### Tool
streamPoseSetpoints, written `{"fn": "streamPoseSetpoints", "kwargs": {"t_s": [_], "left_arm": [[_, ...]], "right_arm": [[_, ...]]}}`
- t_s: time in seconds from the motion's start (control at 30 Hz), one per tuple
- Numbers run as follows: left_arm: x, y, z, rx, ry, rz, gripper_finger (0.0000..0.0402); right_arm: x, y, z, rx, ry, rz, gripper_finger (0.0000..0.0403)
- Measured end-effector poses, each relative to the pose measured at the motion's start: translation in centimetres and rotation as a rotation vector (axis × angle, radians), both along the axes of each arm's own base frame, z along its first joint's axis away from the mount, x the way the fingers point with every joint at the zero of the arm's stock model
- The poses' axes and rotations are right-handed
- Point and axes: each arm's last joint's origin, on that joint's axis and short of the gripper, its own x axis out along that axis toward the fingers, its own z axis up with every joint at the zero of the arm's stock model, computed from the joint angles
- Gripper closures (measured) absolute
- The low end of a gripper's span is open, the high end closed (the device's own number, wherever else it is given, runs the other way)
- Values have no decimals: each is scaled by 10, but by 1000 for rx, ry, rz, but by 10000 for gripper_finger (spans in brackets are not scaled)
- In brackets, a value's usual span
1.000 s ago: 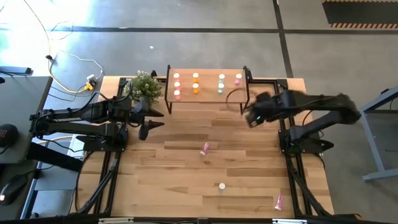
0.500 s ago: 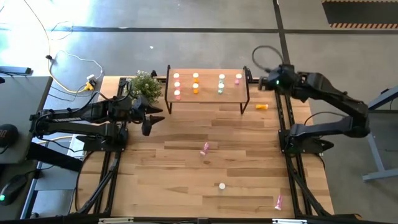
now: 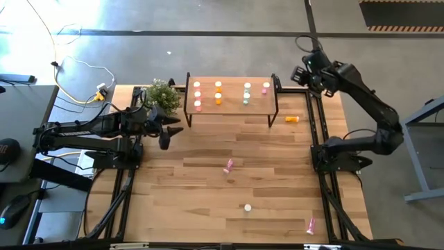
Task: Pick and place medicine bottles onto shelf by color
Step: Put the orange pill bottle on the shelf aligned with the other orange pill bottles
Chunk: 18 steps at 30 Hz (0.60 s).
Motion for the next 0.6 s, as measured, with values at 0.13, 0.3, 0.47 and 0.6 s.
{"fn": "streamPoseSetpoints", "kwargs": {"t_s": [0.13, 0.3, 0.47, 0.6], "left_arm": [[0, 1, 0, 8, 2, 18, 206], [-1, 2, 0, 41, 15, 45, 206], [-2, 3, 0, 105, 43, 76, 206], [-2, 3, 0, 145, 64, 62, 206]], "right_arm": [[1, -17, -13, 102, -30, -80, 235], [4, -33, -30, 235, -89, -210, 235], [11, -49, -49, 379, -157, -322, 235], [18, -59, -66, 510, -187, -393, 235]]}}
